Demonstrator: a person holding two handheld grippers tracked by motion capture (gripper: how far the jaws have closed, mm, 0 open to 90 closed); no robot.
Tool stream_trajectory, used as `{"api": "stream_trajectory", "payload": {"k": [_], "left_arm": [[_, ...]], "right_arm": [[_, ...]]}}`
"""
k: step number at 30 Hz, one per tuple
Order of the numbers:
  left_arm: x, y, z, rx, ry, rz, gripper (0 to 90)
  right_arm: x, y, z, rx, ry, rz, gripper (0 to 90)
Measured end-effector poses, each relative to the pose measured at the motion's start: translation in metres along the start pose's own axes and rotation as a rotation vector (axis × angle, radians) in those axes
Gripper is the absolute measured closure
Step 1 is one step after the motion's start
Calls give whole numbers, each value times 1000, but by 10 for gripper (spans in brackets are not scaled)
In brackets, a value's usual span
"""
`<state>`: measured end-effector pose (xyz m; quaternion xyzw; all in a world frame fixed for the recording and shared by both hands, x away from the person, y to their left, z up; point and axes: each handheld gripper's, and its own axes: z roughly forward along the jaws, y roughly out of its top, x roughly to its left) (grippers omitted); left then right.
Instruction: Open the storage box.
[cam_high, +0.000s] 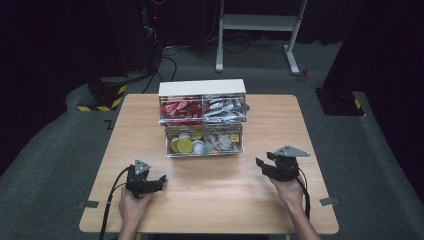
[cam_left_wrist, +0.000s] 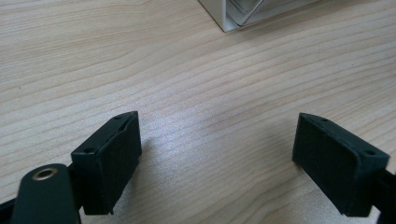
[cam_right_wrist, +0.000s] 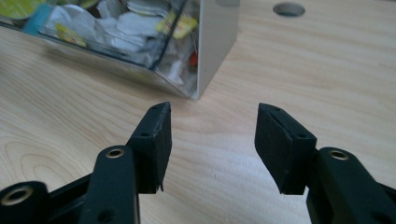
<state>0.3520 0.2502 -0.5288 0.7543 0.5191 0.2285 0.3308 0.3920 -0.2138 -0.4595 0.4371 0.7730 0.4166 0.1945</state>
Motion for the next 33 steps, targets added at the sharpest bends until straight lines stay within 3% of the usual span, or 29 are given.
{"api": "stream_trajectory", "payload": {"k": [1, 6, 22, 27, 33], "left_arm": [[0, 0, 0, 0, 0, 0, 158], [0, 0, 0, 0, 0, 0, 157], [0, 0, 0, 0, -1, 0, 158], [0, 0, 0, 0, -1, 0, 158], [0, 0, 0, 0, -1, 0, 158]], "right_arm": [[2, 5, -3, -21, -1, -23, 512], [4, 20, -8, -58, 44, -28, 605], [26, 78, -16, -149, 104, -127, 708], [29, 92, -18, -179, 123, -133, 731], [32, 101, -16, -177, 134, -142, 747]]}}
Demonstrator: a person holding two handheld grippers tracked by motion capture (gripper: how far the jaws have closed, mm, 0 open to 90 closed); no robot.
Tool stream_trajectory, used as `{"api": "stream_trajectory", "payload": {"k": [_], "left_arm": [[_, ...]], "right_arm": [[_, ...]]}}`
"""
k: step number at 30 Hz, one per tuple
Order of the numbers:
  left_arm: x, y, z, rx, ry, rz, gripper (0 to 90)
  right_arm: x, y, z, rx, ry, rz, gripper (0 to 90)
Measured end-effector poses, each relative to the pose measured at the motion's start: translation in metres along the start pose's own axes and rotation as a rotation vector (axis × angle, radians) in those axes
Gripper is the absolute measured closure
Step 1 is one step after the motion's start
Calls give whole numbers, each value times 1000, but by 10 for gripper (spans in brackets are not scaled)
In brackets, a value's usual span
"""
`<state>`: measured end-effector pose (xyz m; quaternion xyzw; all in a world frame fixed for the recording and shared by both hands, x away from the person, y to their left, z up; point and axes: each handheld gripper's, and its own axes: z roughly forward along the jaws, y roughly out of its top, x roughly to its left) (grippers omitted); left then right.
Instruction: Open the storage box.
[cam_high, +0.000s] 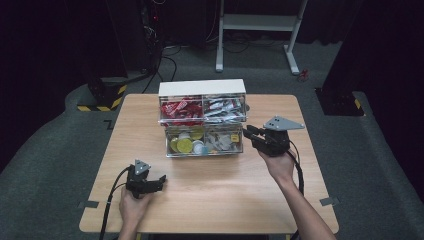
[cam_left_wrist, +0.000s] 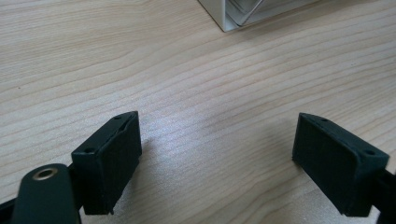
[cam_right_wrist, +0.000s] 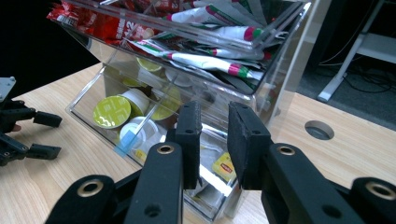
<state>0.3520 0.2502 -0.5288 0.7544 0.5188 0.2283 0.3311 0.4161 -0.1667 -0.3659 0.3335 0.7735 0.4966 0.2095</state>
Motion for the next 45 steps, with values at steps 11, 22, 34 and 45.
{"api": "stream_trajectory", "payload": {"k": [11, 22, 34, 45], "left_arm": [[0, 0, 0, 0, 0, 0, 158], [0, 0, 0, 0, 0, 0, 158], [0, 0, 0, 2, -1, 1, 158], [-1, 0, 0, 0, 0, 2, 158]], "right_arm": [[0, 15, 8, -11, 17, 10, 780], [-1, 23, 14, 2, 14, 11, 797], [-2, 29, 13, -1, 13, 7, 804], [-5, 38, 11, -15, 4, -2, 800]]}}
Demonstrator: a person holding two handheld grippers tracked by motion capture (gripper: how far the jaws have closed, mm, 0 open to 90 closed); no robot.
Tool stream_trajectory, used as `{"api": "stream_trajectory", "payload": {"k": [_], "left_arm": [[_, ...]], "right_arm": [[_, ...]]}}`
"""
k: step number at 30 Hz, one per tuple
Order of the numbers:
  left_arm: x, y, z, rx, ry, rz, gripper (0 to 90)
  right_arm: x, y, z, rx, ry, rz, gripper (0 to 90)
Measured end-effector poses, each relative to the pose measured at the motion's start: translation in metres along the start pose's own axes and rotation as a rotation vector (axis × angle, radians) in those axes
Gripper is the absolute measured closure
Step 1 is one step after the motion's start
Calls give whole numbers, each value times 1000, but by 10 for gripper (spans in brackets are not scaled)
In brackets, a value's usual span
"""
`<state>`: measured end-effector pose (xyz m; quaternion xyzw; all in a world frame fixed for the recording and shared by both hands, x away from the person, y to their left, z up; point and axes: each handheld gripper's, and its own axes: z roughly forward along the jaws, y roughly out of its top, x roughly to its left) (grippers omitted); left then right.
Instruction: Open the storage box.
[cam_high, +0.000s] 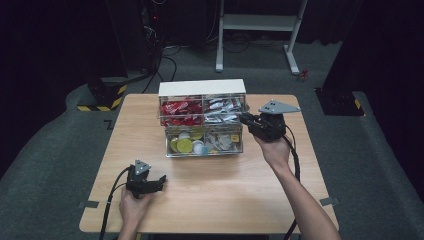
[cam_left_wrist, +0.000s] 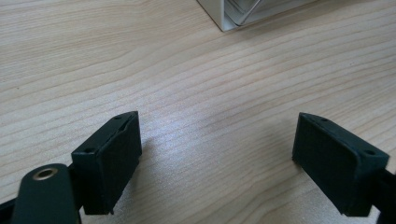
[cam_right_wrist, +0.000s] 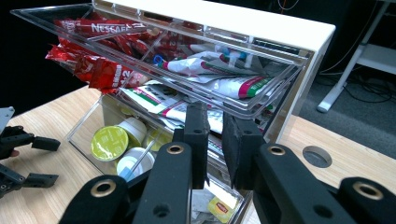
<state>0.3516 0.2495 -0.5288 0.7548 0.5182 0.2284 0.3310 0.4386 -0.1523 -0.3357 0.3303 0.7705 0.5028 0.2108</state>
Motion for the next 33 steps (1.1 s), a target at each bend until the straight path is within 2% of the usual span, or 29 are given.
{"api": "stream_trajectory", "payload": {"k": [6, 14, 19, 21, 22, 23, 24, 28, 33], "left_arm": [[-3, 0, 0, 0, 16, -14, 157], [-4, 0, -1, 2, 15, -17, 156], [-5, 1, -3, 20, 19, -17, 166], [-5, 0, -4, 18, 11, -15, 210], [-6, 0, -5, 11, -11, -20, 218], [-6, 0, -5, 11, -11, -20, 224], [-6, 0, -6, 9, -28, -22, 228], [-5, 2, -10, 3, -42, -28, 239], [-1, 10, -23, -44, -53, -51, 248]], "right_arm": [[-1, 6, -1, -3, -2, 1, 791], [-2, 14, -2, -11, -3, 9, 781], [-2, 20, -2, -18, -6, 9, 774], [-3, 22, -2, -20, -8, 8, 773], [-3, 25, -2, -19, -11, 3, 771], [-3, 25, -2, -19, -11, 3, 771], [-2, 27, -2, -14, -14, 0, 770], [-2, 31, -1, -18, -15, -5, 769], [0, 37, 1, -22, -18, -10, 763]]}}
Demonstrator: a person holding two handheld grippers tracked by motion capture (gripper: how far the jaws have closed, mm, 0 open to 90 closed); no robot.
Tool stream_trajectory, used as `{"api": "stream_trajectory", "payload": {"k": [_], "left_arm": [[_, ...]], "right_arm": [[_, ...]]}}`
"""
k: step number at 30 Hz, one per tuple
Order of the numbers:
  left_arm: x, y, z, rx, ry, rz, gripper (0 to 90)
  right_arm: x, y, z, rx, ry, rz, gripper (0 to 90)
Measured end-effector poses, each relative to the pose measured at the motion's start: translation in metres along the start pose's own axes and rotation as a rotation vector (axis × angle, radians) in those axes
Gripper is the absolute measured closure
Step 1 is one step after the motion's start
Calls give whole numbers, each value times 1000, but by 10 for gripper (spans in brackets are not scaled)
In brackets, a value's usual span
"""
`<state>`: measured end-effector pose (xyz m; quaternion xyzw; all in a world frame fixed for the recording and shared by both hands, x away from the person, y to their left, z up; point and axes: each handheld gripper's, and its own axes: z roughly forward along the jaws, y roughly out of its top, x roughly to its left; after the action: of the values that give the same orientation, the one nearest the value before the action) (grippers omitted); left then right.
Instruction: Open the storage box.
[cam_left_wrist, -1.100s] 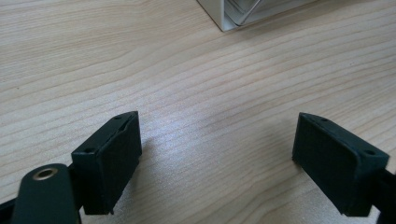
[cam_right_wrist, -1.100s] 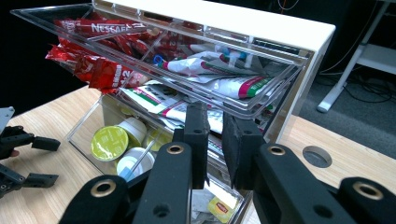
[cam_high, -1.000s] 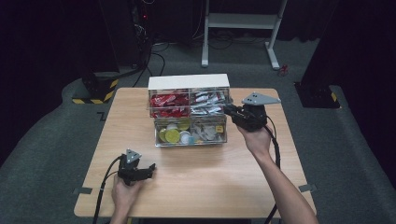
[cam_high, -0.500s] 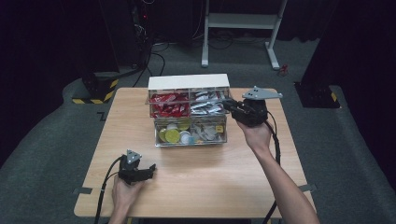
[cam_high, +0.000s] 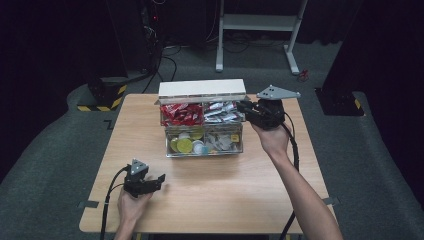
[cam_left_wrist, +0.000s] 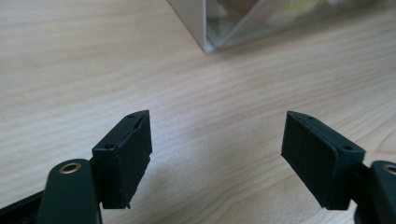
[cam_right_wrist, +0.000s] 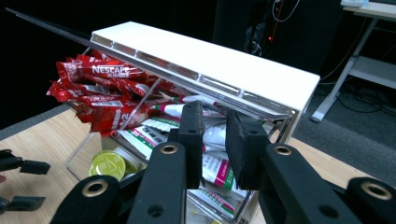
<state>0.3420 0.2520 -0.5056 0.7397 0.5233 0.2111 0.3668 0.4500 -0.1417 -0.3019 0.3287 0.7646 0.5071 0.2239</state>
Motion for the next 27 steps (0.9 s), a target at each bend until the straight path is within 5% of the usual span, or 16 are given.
{"api": "stream_trajectory", "payload": {"k": [14, 27], "left_arm": [[3, 35, -24, -67, -60, -19, 252], [-3, 81, -49, -138, -88, 19, 312]], "right_arm": [[-2, 11, 2, -1, -11, -3, 752], [-4, 11, 2, 3, -11, 3, 761]]}}
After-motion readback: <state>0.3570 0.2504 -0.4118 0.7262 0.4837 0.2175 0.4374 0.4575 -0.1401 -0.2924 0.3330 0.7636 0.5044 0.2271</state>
